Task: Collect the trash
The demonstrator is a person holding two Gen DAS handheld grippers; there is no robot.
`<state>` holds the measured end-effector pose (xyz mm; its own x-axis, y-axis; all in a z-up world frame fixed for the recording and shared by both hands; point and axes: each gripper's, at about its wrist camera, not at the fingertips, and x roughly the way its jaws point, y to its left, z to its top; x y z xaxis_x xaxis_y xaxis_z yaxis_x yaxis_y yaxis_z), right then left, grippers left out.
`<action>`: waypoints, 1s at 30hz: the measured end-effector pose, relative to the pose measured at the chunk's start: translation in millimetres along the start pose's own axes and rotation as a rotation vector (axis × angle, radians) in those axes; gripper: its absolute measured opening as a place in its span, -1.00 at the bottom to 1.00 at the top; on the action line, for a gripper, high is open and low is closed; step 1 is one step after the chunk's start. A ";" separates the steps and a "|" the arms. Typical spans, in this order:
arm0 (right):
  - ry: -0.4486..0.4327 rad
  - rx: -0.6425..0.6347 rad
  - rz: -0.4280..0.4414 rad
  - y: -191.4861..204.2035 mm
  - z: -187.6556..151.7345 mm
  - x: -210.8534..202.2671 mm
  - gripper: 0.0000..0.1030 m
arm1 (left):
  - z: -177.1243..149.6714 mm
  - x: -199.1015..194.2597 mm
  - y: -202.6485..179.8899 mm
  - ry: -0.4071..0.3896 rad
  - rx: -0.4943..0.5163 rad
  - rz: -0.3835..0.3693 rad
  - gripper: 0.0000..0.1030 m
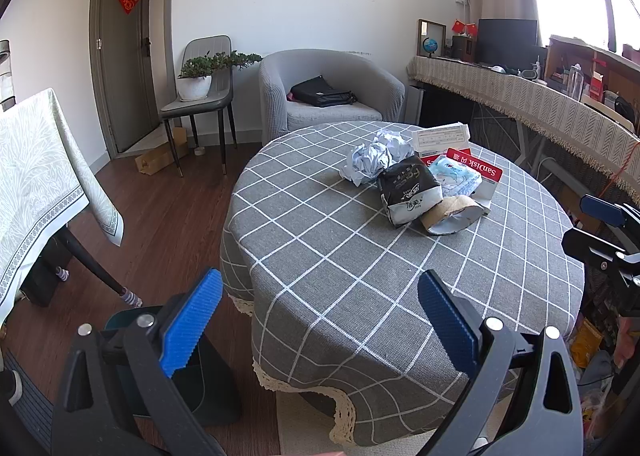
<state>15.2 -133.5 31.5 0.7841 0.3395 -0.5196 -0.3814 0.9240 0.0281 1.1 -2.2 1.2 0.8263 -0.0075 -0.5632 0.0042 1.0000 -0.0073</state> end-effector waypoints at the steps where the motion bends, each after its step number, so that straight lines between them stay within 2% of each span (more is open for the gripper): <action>1: 0.000 0.000 0.000 -0.1 0.0 -0.1 0.94 | 0.0 0.2 0.0 0.000 0.001 0.001 0.94; 30: 0.003 0.007 -0.008 -6.4 -0.9 0.0 0.94 | -1.7 0.4 -2.5 0.003 -0.003 -0.007 0.94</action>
<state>17.2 -139.6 30.5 0.7853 0.3318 -0.5227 -0.3719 0.9278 0.0301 0.4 -4.7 -0.5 0.8245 -0.0148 -0.5657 0.0082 0.9999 -0.0142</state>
